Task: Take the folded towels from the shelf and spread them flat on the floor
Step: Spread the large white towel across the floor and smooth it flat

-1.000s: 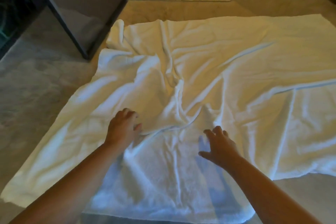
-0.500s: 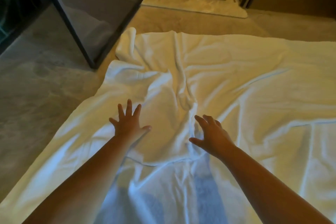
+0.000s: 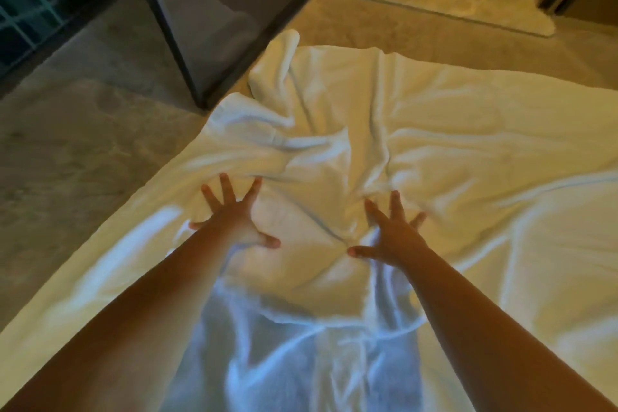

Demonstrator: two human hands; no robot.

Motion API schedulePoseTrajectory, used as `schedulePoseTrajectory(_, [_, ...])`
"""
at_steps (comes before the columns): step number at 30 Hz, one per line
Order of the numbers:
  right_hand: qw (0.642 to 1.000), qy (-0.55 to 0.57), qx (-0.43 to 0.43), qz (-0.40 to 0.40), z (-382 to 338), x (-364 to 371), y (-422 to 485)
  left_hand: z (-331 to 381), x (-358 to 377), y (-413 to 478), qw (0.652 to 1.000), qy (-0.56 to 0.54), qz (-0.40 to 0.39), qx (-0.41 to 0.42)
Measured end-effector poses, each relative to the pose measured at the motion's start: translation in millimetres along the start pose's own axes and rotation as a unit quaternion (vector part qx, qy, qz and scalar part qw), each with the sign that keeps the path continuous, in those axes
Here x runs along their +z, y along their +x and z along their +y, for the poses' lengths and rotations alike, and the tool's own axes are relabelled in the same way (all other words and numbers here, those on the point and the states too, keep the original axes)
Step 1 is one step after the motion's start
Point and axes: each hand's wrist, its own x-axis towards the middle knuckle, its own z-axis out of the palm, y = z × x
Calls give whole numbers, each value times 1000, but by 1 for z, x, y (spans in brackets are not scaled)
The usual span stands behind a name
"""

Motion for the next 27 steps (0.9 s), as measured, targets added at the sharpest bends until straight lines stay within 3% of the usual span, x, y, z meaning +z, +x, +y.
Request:
schedulePoseTrajectory(6, [999,-45,-8,3,8,-25,30,2,-26,30,1000,-7,0,-29])
schedulePoseTrajectory(27, [999,-38,25,-19,-4,-64,89,18,-60,55,996,5,-15,-84])
